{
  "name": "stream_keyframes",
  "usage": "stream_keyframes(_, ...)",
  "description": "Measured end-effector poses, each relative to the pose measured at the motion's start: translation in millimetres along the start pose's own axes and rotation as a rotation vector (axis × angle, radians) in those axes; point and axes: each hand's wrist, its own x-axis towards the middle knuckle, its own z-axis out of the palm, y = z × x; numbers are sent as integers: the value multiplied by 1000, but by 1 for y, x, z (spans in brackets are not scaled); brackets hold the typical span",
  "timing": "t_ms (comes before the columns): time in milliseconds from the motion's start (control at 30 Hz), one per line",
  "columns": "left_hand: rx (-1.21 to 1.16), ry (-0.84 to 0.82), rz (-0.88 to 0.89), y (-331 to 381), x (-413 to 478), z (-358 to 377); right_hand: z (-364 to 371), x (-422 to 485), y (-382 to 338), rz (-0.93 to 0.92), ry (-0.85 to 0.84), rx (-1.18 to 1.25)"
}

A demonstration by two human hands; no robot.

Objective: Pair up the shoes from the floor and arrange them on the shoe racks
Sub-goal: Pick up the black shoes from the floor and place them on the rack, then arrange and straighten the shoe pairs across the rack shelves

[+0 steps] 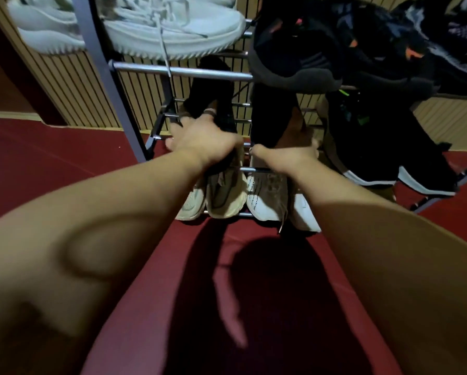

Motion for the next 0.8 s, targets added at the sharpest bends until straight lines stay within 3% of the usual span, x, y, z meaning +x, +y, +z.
stream_keyframes(167,287,-184,47,-5,15,21,22,9,1,45,-73,-199)
stream_keyframes(267,307,-289,61,-12,24,17,14,2,4,17,-109,-201)
stream_keyframes(367,323,-393,112,-12,15,1,-6,-17,-2,28,-254,-274)
stream_keyframes(433,317,-518,241,-18,-6,-22,-25,-33,-13,5,-402,-332)
stream_keyframes(533,237,-652,652,-19,-39,-91,-80,-57,-45,-72,-605,-345)
stream_keyframes(633,74,-425,820,-11,-43,-176,-144,-85,-89,-175,-787,-454)
stream_keyframes(700,-76,-36,852,-5,-34,-222,-175,-100,-118,-186,-914,-443)
stream_keyframes(767,-40,344,833,-7,-8,-248,-194,-108,-147,-149,-1010,-357)
stream_keyframes(800,17,411,741,-7,8,-255,-196,-106,-160,-170,-982,-327)
